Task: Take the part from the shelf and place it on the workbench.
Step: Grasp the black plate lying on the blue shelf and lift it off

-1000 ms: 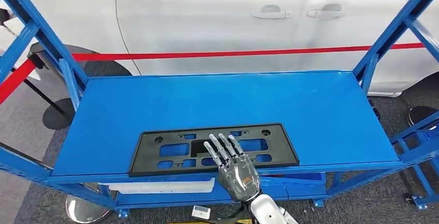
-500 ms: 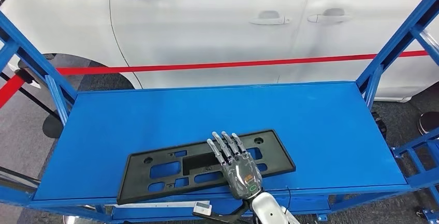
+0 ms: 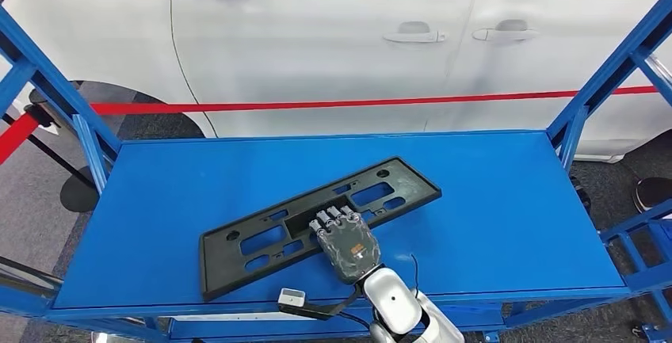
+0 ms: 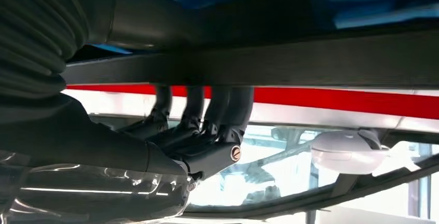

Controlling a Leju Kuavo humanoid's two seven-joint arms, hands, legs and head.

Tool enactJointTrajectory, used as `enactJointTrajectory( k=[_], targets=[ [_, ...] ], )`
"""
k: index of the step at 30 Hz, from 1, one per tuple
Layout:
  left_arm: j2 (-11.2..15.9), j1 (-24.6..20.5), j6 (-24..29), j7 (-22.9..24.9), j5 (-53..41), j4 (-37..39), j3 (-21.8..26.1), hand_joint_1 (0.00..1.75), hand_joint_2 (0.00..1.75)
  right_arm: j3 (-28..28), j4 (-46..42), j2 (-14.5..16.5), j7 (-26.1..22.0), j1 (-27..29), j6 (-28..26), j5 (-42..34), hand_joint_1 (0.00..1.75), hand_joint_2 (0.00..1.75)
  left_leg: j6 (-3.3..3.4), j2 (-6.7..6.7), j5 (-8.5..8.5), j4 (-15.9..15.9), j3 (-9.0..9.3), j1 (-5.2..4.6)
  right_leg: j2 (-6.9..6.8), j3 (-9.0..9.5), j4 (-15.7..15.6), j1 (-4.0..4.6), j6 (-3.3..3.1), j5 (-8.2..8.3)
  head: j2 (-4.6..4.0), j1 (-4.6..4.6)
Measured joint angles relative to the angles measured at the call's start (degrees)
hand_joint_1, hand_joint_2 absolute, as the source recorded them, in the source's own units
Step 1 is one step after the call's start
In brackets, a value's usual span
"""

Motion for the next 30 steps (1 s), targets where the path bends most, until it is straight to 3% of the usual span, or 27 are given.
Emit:
enactJointTrajectory(
  k=[3,4,5,6,7,9,10,14,16,18,19,20,21,24,26,28,30],
  targets=[
    [-0.1,0.0,0.0,0.0,0.0,0.0,0.0,0.0,0.0,0.0,0.2,-0.3,0.2,-0.2,0.1,0.1,1.75,1.75,0.32,0.12,0.31,-0.2,-0.11,0.04,-0.07,-4.25,9.8,-0.65,0.98,-5.25,0.0,0.34],
    [-0.1,0.0,0.0,0.0,0.0,0.0,0.1,0.0,0.0,0.1,0.4,-0.4,0.2,-0.1,0.1,0.1,1.75,1.75,0.3,0.12,0.3,-0.1,-0.11,0.04,-0.08,-5.26,12.2,-0.86,1.2,-5.87,0.0,0.34],
    [-0.1,0.1,0.0,0.0,0.0,0.0,0.1,0.0,0.0,0.1,0.5,-0.6,0.2,0.0,0.1,0.2,1.75,1.75,0.27,0.09,0.27,-0.1,-0.08,0.04,-0.1,-5.4,12.6,-1.06,1.35,-5.42,0.0,0.34],
    [-0.2,0.1,0.0,0.0,0.0,0.0,0.2,0.0,0.0,0.1,0.6,-0.7,0.2,0.0,0.1,0.2,1.75,1.75,0.19,0.03,0.21,-0.1,-0.01,0.05,-0.13,-4.43,10.7,-1.22,1.4,-3.99,0.0,0.34],
    [-0.3,0.1,0.0,0.0,0.0,0.0,0.2,0.0,0.0,0.2,0.6,-0.8,0.2,0.0,0.1,0.3,1.75,1.75,0.06,-0.04,0.12,0.0,0.09,0.07,-0.17,-2.54,7.1,-1.33,1.34,-2.03,0.0,0.35],
    [-0.4,0.0,0.0,0.0,0.0,0.0,0.3,0.0,0.0,0.2,0.7,-0.9,0.2,-0.1,0.1,0.3,1.75,1.75,-0.44,-0.2,-0.16,0.1,0.24,-0.06,-0.25,1.12,0.0,-1.23,0.94,0.4,0.0,0.33],
    [-0.5,0.0,0.0,-0.1,0.0,0.0,0.3,0.0,0.0,0.2,0.7,-1.0,0.2,-0.1,0.1,0.3,1.75,1.75,-0.78,-0.24,-0.29,0.1,0.28,-0.13,-0.25,2.04,-1.9,-1.08,0.68,0.71,0.0,0.3],
    [-0.5,0.0,0.0,-0.2,0.0,0.0,0.5,0.0,0.0,0.1,0.8,-1.3,0.2,-0.1,0.1,0.4,1.75,1.75,-2.2,-0.18,-0.99,0.2,0.5,-0.01,-0.15,2.67,-3.2,-0.95,-0.65,0.75,0.0,0.23],
    [-0.5,0.0,0.0,-0.3,0.0,0.0,0.6,0.0,0.0,0.1,0.9,-1.3,0.2,-0.1,0.2,0.5,1.75,1.75,-2.54,-0.1,-3.63,4.3,-1.19,0.09,-0.31,3.01,-3.7,-1.19,-1.37,0.93,0.0,-0.02],
    [-0.6,0.0,0.0,-0.3,-0.1,0.0,0.8,0.0,0.0,0.0,1.0,-1.3,0.0,0.1,0.1,0.4,1.75,1.75,-2.79,-0.07,-7.36,12.0,-4.84,0.1,-0.41,3.02,-3.7,-1.04,-1.69,0.87,0.0,-0.25],
    [-0.6,0.1,0.0,-0.3,-0.1,0.0,1.0,0.0,0.0,0.0,1.0,-1.3,-0.2,0.3,-0.1,0.2,1.75,1.75,-2.89,-0.07,-8.32,15.1,-6.34,0.12,-0.42,3.03,-3.7,-0.97,-1.72,0.84,0.0,-0.29],
    [-0.6,0.2,0.0,-0.3,-0.1,0.0,1.1,0.0,0.0,-0.2,0.9,-1.4,-0.5,0.5,-0.3,-0.2,1.75,1.75,-2.94,-0.06,-8.16,16.2,-6.97,0.12,-0.41,3.07,-3.7,-0.92,-1.71,0.81,0.0,-0.31],
    [-0.6,0.2,0.0,-0.3,-0.2,0.0,1.3,0.0,0.0,-0.3,0.6,-1.4,-1.0,0.7,-0.5,-1.1,1.75,1.75,-2.94,-0.05,-6.76,14.9,-6.42,0.13,-0.37,3.16,-3.6,-0.91,-1.65,0.75,0.0,-0.34],
    [-0.6,0.2,0.1,-0.3,-0.3,0.0,1.8,0.0,0.0,-0.9,-2.2,-1.5,-3.1,2.1,-0.9,-5.7,1.75,1.75,-2.66,-0.06,-1.28,3.9,-1.41,0.18,-0.21,3.3,-2.9,-0.78,-1.07,0.27,0.0,-0.38],
    [-0.6,0.2,0.1,-0.4,-0.3,0.0,2.3,0.0,0.0,-1.1,-5.1,-1.7,-4.1,3.2,-0.8,-8.7,1.75,1.75,-2.14,-0.12,-0.64,0.9,-0.16,0.03,-0.09,3.06,-2.5,-0.52,-0.52,0.11,0.0,-0.33],
    [-0.6,0.2,0.2,-0.5,-0.4,0.0,2.8,0.0,0.0,-1.3,-8.0,-2.0,-4.7,4.2,-0.7,-10.7,1.75,1.75,-1.41,-0.12,-0.41,0.7,-0.22,-0.04,0.0,2.93,-2.6,-0.49,0.06,0.22,0.0,-0.31],
    [-0.7,0.2,0.2,-0.6,-0.6,0.0,3.2,0.0,0.0,-1.5,-11.2,-2.6,-5.0,5.3,-0.8,-12.3,1.75,1.75,-0.55,-0.01,0.01,0.4,-0.2,0.09,-0.03,2.35,-1.3,-0.66,0.69,-0.9,0.0,-0.18]
  ],
)
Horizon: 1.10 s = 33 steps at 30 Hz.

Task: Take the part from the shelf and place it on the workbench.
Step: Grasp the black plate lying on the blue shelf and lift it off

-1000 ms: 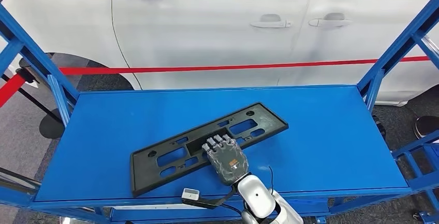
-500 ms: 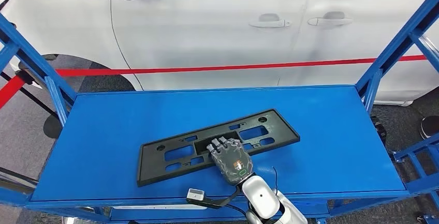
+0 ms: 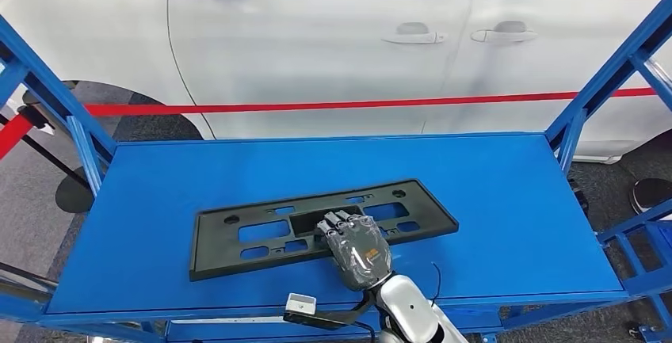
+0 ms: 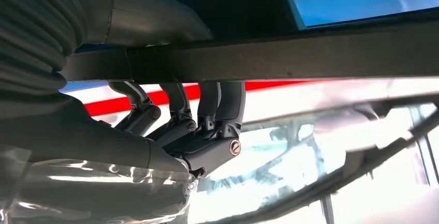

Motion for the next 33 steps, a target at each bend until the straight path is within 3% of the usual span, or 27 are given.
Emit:
enactJointTrajectory(
  k=[1,3,4,5,6,7,8,10,12,15,17,19,20,21,22,23,25,26,30,33],
  targets=[
    [0.0,0.0,0.0,0.0,-0.1,0.0,0.1,0.0,0.0,-0.1,-1.5,-0.3,-0.1,0.5,-0.1,-0.6,1.75,1.75,0.38,0.07,0.18,-0.2,-0.03,0.09,-0.03,-1.01,2.2,-0.09,0.29,-1.48,0.0,0.13],
    [-0.1,0.0,0.1,-0.1,-0.3,0.0,0.5,0.0,0.0,-0.3,-3.9,-1.0,-0.2,1.4,-0.2,-1.6,1.75,1.75,0.74,0.13,0.27,-0.2,-0.21,0.04,-0.06,-4.43,9.5,-0.24,0.74,-5.24,0.0,0.34],
    [-0.1,0.0,0.1,-0.1,-0.4,0.0,0.7,0.0,0.0,-0.4,-4.8,-1.4,-0.4,1.9,-0.2,-2.0,1.75,1.75,0.77,0.13,0.27,-0.2,-0.28,0.0,-0.07,-6.05,12.8,-0.29,0.86,-6.38,0.0,0.36],
    [-0.1,0.0,0.1,-0.1,-0.5,0.0,0.9,0.0,0.0,-0.6,-5.6,-1.7,-0.5,2.4,-0.2,-2.3,1.75,1.75,0.77,0.11,0.24,-0.2,-0.28,-0.03,-0.07,-6.89,14.4,-0.31,0.9,-6.46,0.0,0.36],
    [-0.1,0.0,0.1,-0.1,-0.5,0.0,1.0,0.0,0.0,-0.7,-6.2,-2.0,-0.6,2.8,-0.2,-2.5,1.75,1.75,0.77,0.08,0.2,-0.2,-0.22,-0.04,-0.07,-6.65,13.8,-0.31,0.83,-5.4,0.0,0.36],
    [-0.1,0.0,0.1,-0.1,-0.5,0.0,1.1,0.0,0.0,-0.8,-6.8,-2.3,-0.7,3.1,-0.2,-2.6,1.75,1.75,0.73,0.03,0.14,-0.2,-0.11,-0.05,-0.07,-5.35,11.0,-0.29,0.64,-3.48,0.0,0.37],
    [-0.1,0.0,0.1,-0.1,-0.5,0.0,1.1,0.0,0.0,-0.9,-7.3,-2.4,-0.7,3.2,-0.2,-2.7,1.75,1.75,0.66,-0.02,0.04,-0.2,0.02,-0.06,-0.07,-3.37,6.9,-0.23,0.33,-1.34,0.0,0.38],
    [-0.2,-0.1,0.1,-0.3,-0.6,0.0,1.1,0.0,0.0,-1.1,-7.9,-2.6,-1.0,3.4,-0.5,-3.3,1.75,1.75,0.26,-0.1,-0.2,-0.1,0.08,-0.26,-0.09,-0.22,0.2,0.08,-0.32,0.98,-0.01,0.34],
    [-0.3,-0.1,0.1,-0.4,-0.7,0.0,1.2,0.0,0.0,-1.4,-8.3,-2.7,-1.6,3.8,-0.9,-4.3,1.75,1.75,-0.38,-0.12,-0.35,-0.2,0.06,-0.37,-0.03,0.5,-1.6,0.39,-0.76,0.97,0.0,0.3],
    [-0.3,-0.2,0.1,-0.6,-1.0,0.0,1.5,0.0,0.0,-1.7,-8.8,-2.7,-2.7,4.3,-1.5,-6.6,1.75,1.75,-1.3,-0.07,-1.31,0.7,-0.02,-0.36,-0.05,0.91,-2.3,-0.01,-1.61,1.2,0.0,0.21],
    [-0.2,-0.2,0.2,-0.7,-1.3,0.0,1.6,0.0,0.0,-1.9,-9.2,-2.6,-3.7,4.6,-1.9,-9.2,1.75,1.75,-1.65,-0.04,-4.41,5.9,-2.2,-0.23,-0.24,1.33,-2.7,-0.23,-2.2,1.26,0.0,-0.07],
    [-0.2,-0.1,0.3,-0.7,-1.4,0.0,1.8,0.0,0.0,-2.2,-9.5,-2.6,-4.5,4.8,-2.2,-11.3,1.75,1.75,-1.98,-0.03,-7.68,13.4,-5.78,-0.12,-0.29,1.44,-2.7,-0.14,-2.5,1.12,0.0,-0.3],
    [-0.2,-0.1,0.3,-0.7,-1.4,0.0,2.0,0.0,0.0,-2.3,-9.6,-2.5,-4.8,4.9,-2.3,-11.9,1.75,1.75,-2.12,-0.02,-8.0,15.4,-6.88,-0.09,-0.27,1.49,-2.6,-0.1,-2.53,1.04,0.0,-0.32],
    [-0.2,0.0,0.4,-0.7,-1.4,0.0,2.2,0.0,0.0,-2.4,-9.7,-2.5,-5.2,5.1,-2.3,-12.8,1.75,1.75,-2.2,-0.02,-7.2,15.4,-7.03,-0.07,-0.22,1.55,-2.5,-0.09,-2.51,0.96,0.0,-0.32],
    [-0.2,-0.1,0.4,-0.7,-1.4,0.0,2.3,0.0,0.0,-2.6,-9.9,-2.5,-5.8,5.2,-2.3,-14.3,1.75,1.75,-2.22,-0.01,-5.4,13.2,-6.1,-0.03,-0.15,1.65,-2.4,-0.11,-2.42,0.83,0.0,-0.33],
    [-0.2,-0.1,0.4,-0.7,-1.4,0.0,2.4,0.0,0.0,-2.8,-10.1,-2.5,-6.7,5.4,-2.1,-17.0,1.75,1.75,-2.17,0.02,-3.14,9.3,-4.36,0.01,-0.08,1.74,-2.2,-0.13,-2.25,0.65,0.0,-0.33],
    [-0.2,-0.2,0.4,-0.7,-1.5,0.0,2.6,0.0,0.0,-3.4,-11.1,-2.5,-9.0,5.9,-1.2,-24.1,1.75,1.75,-1.82,0.0,-0.6,2.7,-1.34,-0.09,0.02,1.66,-1.6,0.06,-1.73,0.25,-0.01,-0.31],
    [-0.2,-0.2,0.4,-0.7,-1.6,0.0,2.7,0.0,0.0,-3.7,-11.7,-2.4,-9.9,6.2,-0.8,-27.3,1.75,1.75,-1.55,-0.04,-0.26,1.1,-0.67,-0.19,0.05,1.54,-1.4,0.16,-1.45,0.15,-0.01,-0.27],
    [-0.2,-0.1,0.4,-0.8,-1.6,0.0,2.9,0.0,0.0,-4.4,-13.5,-2.4,-11.6,7.1,0.3,-32.1,1.75,1.75,-0.14,-0.04,0.08,0.4,-0.66,-0.19,0.06,1.32,-1.1,0.1,-0.42,-0.03,0.0,-0.22],
    [-0.2,-0.1,0.4,-0.8,-1.7,0.0,2.9,0.0,0.0,-4.5,-13.8,-2.4,-11.8,7.3,0.6,-32.8,1.75,1.75,0.26,0.03,0.33,0.1,-0.59,0.0,0.01,1.24,-0.7,-0.03,-0.14,-0.38,0.0,-0.23]
  ],
)
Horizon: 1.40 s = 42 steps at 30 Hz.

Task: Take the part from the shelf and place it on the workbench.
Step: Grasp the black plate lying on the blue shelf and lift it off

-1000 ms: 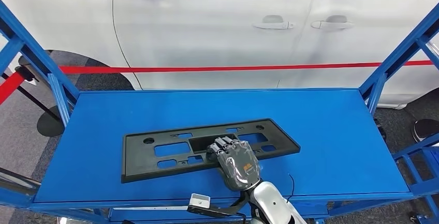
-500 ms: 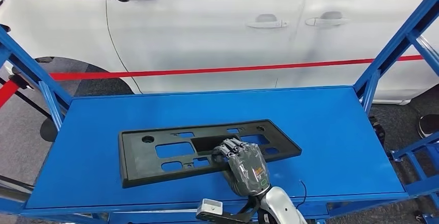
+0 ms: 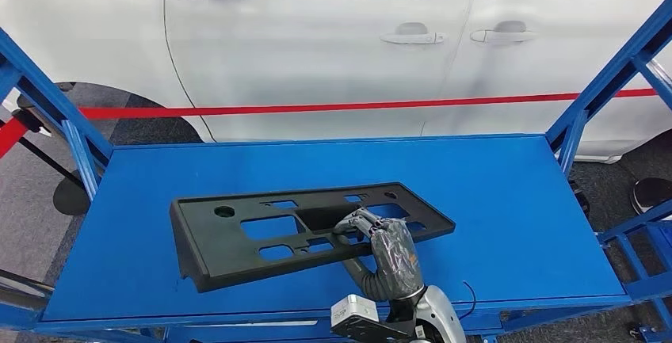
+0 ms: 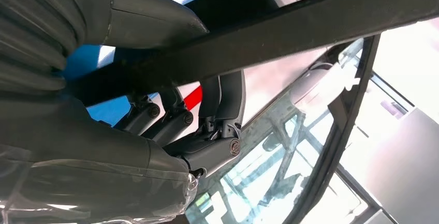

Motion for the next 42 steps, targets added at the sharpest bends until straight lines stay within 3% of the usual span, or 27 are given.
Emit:
enactJointTrajectory(
  k=[5,7,9,10,11,14,16,18,19,20,21,23,25,28,30,32,34,35,36,37,38,40,42],
  targets=[
    [0.0,0.0,0.0,0.0,0.0,0.0,0.0,0.0,0.0,-0.2,-0.4,0.0,-0.7,0.2,0.7,-2.1,1.75,1.75,0.26,-0.02,0.04,-0.1,-0.02,-0.02,-0.05,-0.59,1.4,-0.01,0.24,-1.13,0.0,0.25],
    [0.0,0.0,0.0,0.0,-0.2,0.0,0.4,0.0,0.0,-1.2,-1.8,0.0,-3.1,0.9,2.9,-10.5,1.75,1.75,0.54,0.01,0.05,-0.1,-0.12,-0.05,-0.07,-3.7,8.0,-0.19,0.59,-4.33,0.0,0.49],
    [0.0,0.0,0.0,-0.1,-0.6,0.0,1.1,0.0,0.0,-4.0,-6.4,0.0,-7.2,2.8,7.7,-27.6,1.75,1.75,0.3,-0.08,-0.17,0.0,0.0,-0.2,-0.09,-3.08,6.7,-0.35,0.43,-3.19,0.0,0.56],
    [0.0,0.0,0.0,-0.1,-0.9,0.0,1.5,0.0,0.0,-5.3,-8.8,0.0,-8.8,3.8,9.7,-34.6,1.75,1.75,-0.03,-0.14,-0.28,0.1,0.06,-0.29,-0.07,-1.78,3.7,-0.3,0.2,-1.49,0.0,0.56],
    [0.0,0.0,0.0,-0.1,-1.0,0.0,1.8,0.0,0.0,-6.4,-10.7,0.1,-9.5,4.6,11.1,-38.6,1.75,1.75,-0.44,-0.21,-0.38,0.0,0.12,-0.37,-0.03,0.21,-0.6,-0.19,-0.12,0.36,0.0,0.56],
    [0.0,0.0,0.0,-0.2,-1.0,0.0,2.4,0.0,0.0,-7.6,-13.3,0.1,-9.8,6.0,12.4,-41.1,1.75,1.75,-1.52,-0.18,-0.72,0.1,0.08,-0.41,0.03,0.31,-1.1,-0.27,-0.89,0.5,0.0,0.52],
    [0.1,-0.1,0.0,-0.2,-1.0,0.0,2.7,0.0,0.0,-8.1,-14.4,0.3,-10.0,6.4,12.9,-42.0,1.75,1.75,-1.99,-0.1,-3.07,3.5,-1.29,-0.34,-0.12,0.57,-1.6,-0.56,-1.6,0.68,0.0,0.32],
    [0.1,0.0,0.0,-0.2,-1.4,0.0,2.8,0.0,0.0,-8.5,-15.0,0.4,-10.3,6.8,13.4,-42.7,1.75,1.75,-2.26,-0.06,-6.86,11.0,-4.67,-0.27,-0.27,0.62,-1.6,-0.43,-1.99,0.58,0.0,0.11],
    [0.1,0.0,0.0,-0.1,-1.6,0.0,2.8,0.0,0.0,-8.6,-15.1,0.4,-10.4,7.0,13.7,-43.0,1.75,1.75,-2.36,-0.06,-8.06,14.4,-6.29,-0.25,-0.3,0.64,-1.5,-0.34,-2.07,0.52,0.0,0.08],
    [0.1,0.1,0.0,0.0,-1.8,0.0,2.8,0.0,0.0,-8.6,-15.1,0.5,-10.5,7.3,13.9,-43.2,1.75,1.75,-2.42,-0.06,-8.17,16.1,-7.17,-0.25,-0.32,0.67,-1.5,-0.27,-2.13,0.45,0.0,0.08],
    [0.1,0.1,0.1,0.1,-1.8,0.0,2.9,0.0,0.0,-8.7,-15.2,0.5,-10.5,7.4,14.0,-43.4,1.75,1.75,-2.4,-0.05,-7.07,15.5,-6.98,-0.25,-0.29,0.74,-1.4,-0.24,-2.14,0.35,0.0,0.06],
    [0.2,0.1,0.0,0.4,-1.7,0.0,3.1,0.0,0.0,-8.7,-15.3,0.5,-10.5,7.6,14.4,-43.7,1.75,1.75,-2.16,-0.04,-2.95,8.8,-4.04,-0.25,-0.2,0.92,-1.0,-0.23,-1.97,0.0,0.0,0.06],
    [0.3,0.0,0.0,1.0,-1.6,0.0,3.5,0.0,0.0,-8.8,-15.5,0.6,-10.4,7.7,14.7,-44.1,1.75,1.75,-1.75,-0.07,-0.61,2.6,-1.31,-0.41,-0.12,0.76,-0.5,0.0,-1.53,-0.37,-0.01,0.07],
    [0.2,0.0,0.2,2.2,-1.7,0.0,4.0,0.0,0.0,-9.0,-15.5,0.8,-10.2,8.1,15.0,-44.9,1.75,1.75,-0.98,-0.16,-0.46,1.0,-0.84,-0.53,-0.05,0.34,-0.3,0.17,-0.75,-0.39,0.0,0.07],
    [0.2,0.0,0.5,2.5,-1.7,0.0,4.2,0.0,0.0,-9.4,-15.6,0.9,-10.2,8.3,15.0,-45.1,1.75,1.75,-0.24,-0.12,-0.14,0.5,-0.72,-0.32,-0.08,0.0,0.7,0.04,-0.17,-1.28,0.0,0.15],
    [0.2,0.0,0.6,2.8,-1.7,0.0,4.4,0.0,0.0,-9.8,-15.6,1.0,-10.1,8.5,14.8,-45.3,1.75,1.75,0.39,-0.03,0.07,0.1,-0.64,-0.17,-0.11,-2.18,5.7,-0.17,0.35,-4.28,0.0,0.33],
    [0.2,0.0,0.6,3.0,-1.7,0.0,4.7,0.0,0.0,-10.1,-15.6,1.0,-10.0,8.9,14.7,-45.5,1.75,1.75,0.62,0.08,0.17,0.2,-0.69,-0.17,-0.13,-5.73,13.1,-0.39,0.69,-7.61,0.0,0.44],
    [0.2,0.0,0.5,3.2,-1.7,0.0,4.9,0.0,0.0,-10.3,-15.6,1.0,-9.8,9.1,14.7,-45.6,1.75,1.75,0.65,0.11,0.22,0.2,-0.7,-0.18,-0.14,-6.81,15.2,-0.51,0.81,-8.1,0.0,0.44],
    [0.2,0.0,0.4,3.2,-1.7,0.0,5.1,0.0,0.0,-10.4,-15.6,1.0,-9.7,9.3,14.7,-45.6,1.75,1.75,0.67,0.12,0.27,0.2,-0.69,-0.18,-0.15,-6.85,15.3,-0.62,0.85,-7.44,0.0,0.45],
    [0.2,0.0,0.2,3.3,-1.7,0.0,5.2,0.0,0.0,-10.5,-15.5,1.0,-9.7,9.5,14.8,-45.6,1.75,1.75,0.65,0.09,0.26,0.2,-0.65,-0.17,-0.17,-5.79,13.1,-0.71,0.82,-5.78,0.0,0.45],
    [0.2,0.0,0.0,3.3,-1.7,0.0,5.3,0.0,0.0,-10.6,-15.5,1.0,-9.8,9.7,15.0,-45.6,1.75,1.75,0.59,0.05,0.24,0.3,-0.6,-0.17,-0.19,-3.87,9.2,-0.77,0.7,-3.58,0.0,0.45],
    [0.2,0.0,-0.3,3.5,-1.7,0.0,5.4,0.0,0.0,-10.7,-15.6,1.0,-10.0,9.9,15.6,-45.6,1.75,1.75,0.12,-0.06,0.25,0.4,-0.68,-0.36,-0.14,-0.45,2.1,-0.6,0.28,-0.7,0.0,0.43],
    [0.2,-0.1,-0.5,3.5,-1.8,0.0,5.6,0.0,0.0,-10.7,-15.6,1.0,-10.4,10.1,16.0,-45.6,1.75,1.75,-0.62,-0.14,0.46,0.4,-0.93,-0.51,-0.03,0.35,-0.2,-0.29,-0.14,-0.13,0.0,0.36]
  ],
)
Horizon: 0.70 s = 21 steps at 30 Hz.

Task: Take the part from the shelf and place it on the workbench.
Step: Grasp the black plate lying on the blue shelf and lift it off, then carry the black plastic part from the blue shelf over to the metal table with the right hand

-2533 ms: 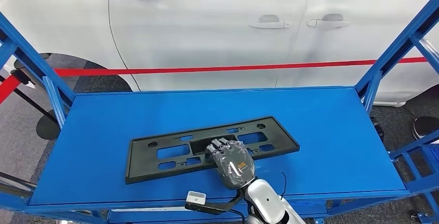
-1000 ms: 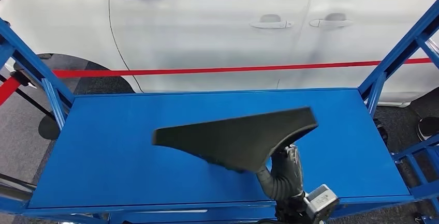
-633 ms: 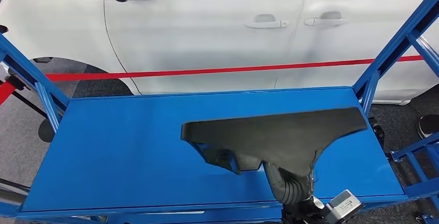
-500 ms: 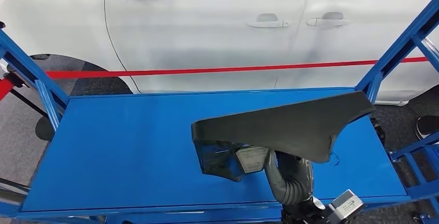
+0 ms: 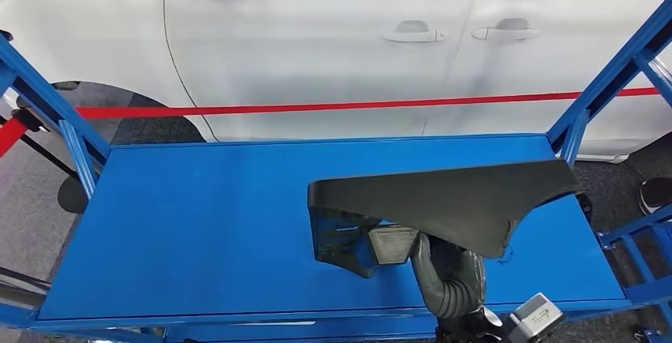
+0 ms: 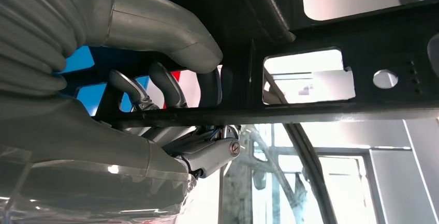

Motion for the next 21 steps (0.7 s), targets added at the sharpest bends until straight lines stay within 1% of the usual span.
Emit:
enactJointTrajectory(
  k=[2,3,4,5,6,7,8,9,10,11,12,13,14,15,16,17,18,19,20,21],
  targets=[
    [0.0,0.0,0.0,0.1,-0.1,0.0,0.1,0.0,0.0,0.0,0.0,0.0,-0.5,0.3,0.5,-0.2,1.75,1.75,-0.72,0.01,0.04,0.0,-0.17,0.09,-0.05,-0.31,-0.3,-0.07,-0.66,0.51,0.0,-0.05],
    [0.0,0.0,0.0,0.1,-0.1,0.0,0.2,0.0,0.0,0.0,0.0,0.0,-0.7,0.4,0.9,-0.4,1.75,1.75,-1.04,0.04,-0.69,0.5,-0.37,0.14,-0.14,-0.41,-0.4,-0.17,-1.08,0.81,-0.01,-0.09],
    [0.0,0.0,-0.1,0.2,-0.1,0.0,0.2,0.0,0.0,0.0,0.0,0.1,-1.0,0.5,1.3,-0.6,1.75,1.75,-1.28,0.06,-2.23,2.1,-0.9,0.2,-0.27,-0.57,-0.6,-0.28,-1.53,1.13,-0.01,-0.22],
    [0.1,0.0,-0.1,0.2,-0.1,0.0,0.2,0.0,0.0,0.0,0.0,0.1,-1.2,0.6,1.7,-0.9,1.75,1.75,-1.47,0.09,-4.44,4.7,-1.77,0.27,-0.41,-0.81,-0.7,-0.29,-1.85,1.42,-0.01,-0.36],
    [0.1,0.0,-0.2,0.3,-0.1,0.0,0.3,0.0,0.0,-0.1,0.0,0.1,-1.4,0.8,2.0,-1.1,1.75,1.75,-1.62,0.09,-6.9,8.2,-2.91,0.29,-0.5,-1.19,-0.7,-0.19,-2.08,1.69,-0.01,-0.48],
    [0.1,0.0,-0.2,0.3,-0.2,0.0,0.4,0.0,0.0,-0.1,0.0,0.1,-1.6,0.9,2.4,-1.2,1.75,1.75,-1.75,0.09,-9.0,11.8,-3.99,0.31,-0.58,-1.66,-0.6,-0.08,-2.22,1.97,0.0,-0.58],
    [0.1,0.0,-0.2,0.4,-0.3,0.0,0.5,0.0,0.0,-0.1,0.0,0.1,-1.8,1.1,2.7,-1.2,1.75,1.75,-1.82,0.09,-10.21,14.4,-4.52,0.31,-0.62,-2.2,-0.4,0.03,-2.27,2.27,0.0,-0.58],
    [0.2,0.0,-0.3,0.5,-0.3,0.0,0.7,0.0,0.0,-0.1,0.0,0.1,-1.9,1.2,3.1,-1.2,1.75,1.75,-1.83,0.09,-10.38,15.0,-4.1,0.31,-0.64,-2.77,-0.2,0.12,-2.26,2.59,0.0,-0.59],
    [0.2,0.0,-0.3,0.5,-0.4,0.0,0.9,0.0,0.0,-0.1,0.0,0.1,-2.1,1.3,3.4,-1.2,1.75,1.75,-1.74,0.09,-9.47,13.2,-2.46,0.31,-0.62,-3.32,0.0,0.17,-2.19,2.92,0.0,-0.6],
    [0.3,0.0,-0.3,0.6,-0.6,0.0,1.0,0.0,0.0,-0.1,0.0,0.1,-2.1,1.4,3.6,-1.2,1.75,1.75,-1.57,0.09,-8.01,9.5,0.13,0.3,-0.58,-3.82,0.2,0.19,-2.05,3.24,0.0,-0.6],
    [0.3,-0.1,-0.4,0.6,-0.7,0.0,1.1,0.0,0.0,-0.1,0.0,0.1,-2.2,1.4,3.7,-1.2,1.75,1.75,-1.33,0.08,-6.9,5.1,2.83,0.28,-0.56,-4.21,0.3,0.2,-1.86,3.54,0.0,-0.61],
    [0.3,-0.2,-0.4,0.6,-0.8,0.0,1.1,0.0,0.0,-0.1,-0.1,0.1,-2.2,1.5,3.8,-1.2,1.75,1.75,-1.09,0.07,-5.91,1.6,4.88,0.15,-0.56,-4.46,0.5,0.3,-1.61,3.83,0.0,-0.57],
    [0.3,-0.4,-0.4,0.6,-0.9,0.0,1.1,0.0,0.0,-0.1,-0.2,0.2,-2.2,1.5,3.9,-1.2,1.75,1.75,-0.84,0.04,-5.42,-0.4,5.97,0.01,-0.59,-4.58,0.6,0.35,-1.27,4.14,0.0,-0.52],
    [0.4,-0.4,-0.3,0.6,-1.0,0.0,1.2,0.0,0.0,-0.1,-0.2,0.2,-2.3,1.5,4.0,-1.2,1.75,1.75,-0.57,0.0,-5.21,-1.1,6.14,-0.16,-0.63,-4.62,0.6,0.36,-0.93,4.5,0.0,-0.46],
    [0.4,-0.4,-0.3,0.6,-1.0,0.0,1.2,0.0,0.0,-0.1,-0.3,0.3,-2.3,1.5,4.1,-1.3,1.75,1.75,-0.31,-0.02,-4.64,-1.0,5.92,-0.33,-0.63,-4.62,0.5,0.39,-0.56,4.93,0.0,-0.4],
    [0.3,-0.4,-0.3,0.6,-1.1,0.0,1.2,0.0,0.0,-0.2,-0.4,0.3,-2.3,1.5,4.2,-1.3,1.75,1.75,0.06,0.04,-4.12,-1.1,5.67,-0.24,-0.55,-4.71,0.4,0.28,-0.18,5.25,0.0,-0.37],
    [0.3,-0.3,-0.4,0.6,-1.1,0.0,1.3,0.0,0.0,-0.2,-0.4,0.3,-2.3,1.6,4.4,-1.5,1.75,1.75,0.41,0.18,-3.51,-1.2,5.33,-0.15,-0.43,-4.95,0.6,0.2,0.17,4.87,0.0,-0.34],
    [0.3,-0.3,-0.4,0.6,-1.1,0.0,1.3,0.0,0.0,-0.2,-0.5,0.3,-2.4,1.6,4.6,-1.7,1.75,1.75,0.82,0.34,-2.83,-1.4,4.82,-0.03,-0.32,-5.42,1.6,0.13,0.49,3.44,0.0,-0.22],
    [0.3,-0.3,-0.4,0.6,-1.2,0.0,1.3,0.0,0.0,-0.2,-0.5,0.3,-2.4,1.7,4.8,-1.8,1.75,1.75,1.18,0.52,-2.15,-1.5,4.18,0.09,-0.24,-6.11,3.6,0.02,0.77,1.0,0.0,-0.09],
    [0.3,-0.3,-0.4,0.6,-1.2,0.0,1.3,0.0,0.0,-0.2,-0.5,0.3,-2.4,1.8,5.0,-2.0,1.75,1.75,1.41,0.63,-1.56,-1.5,3.44,0.06,-0.23,-6.9,6.5,-0.08,0.99,-2.05,0.0,0.02]
  ],
)
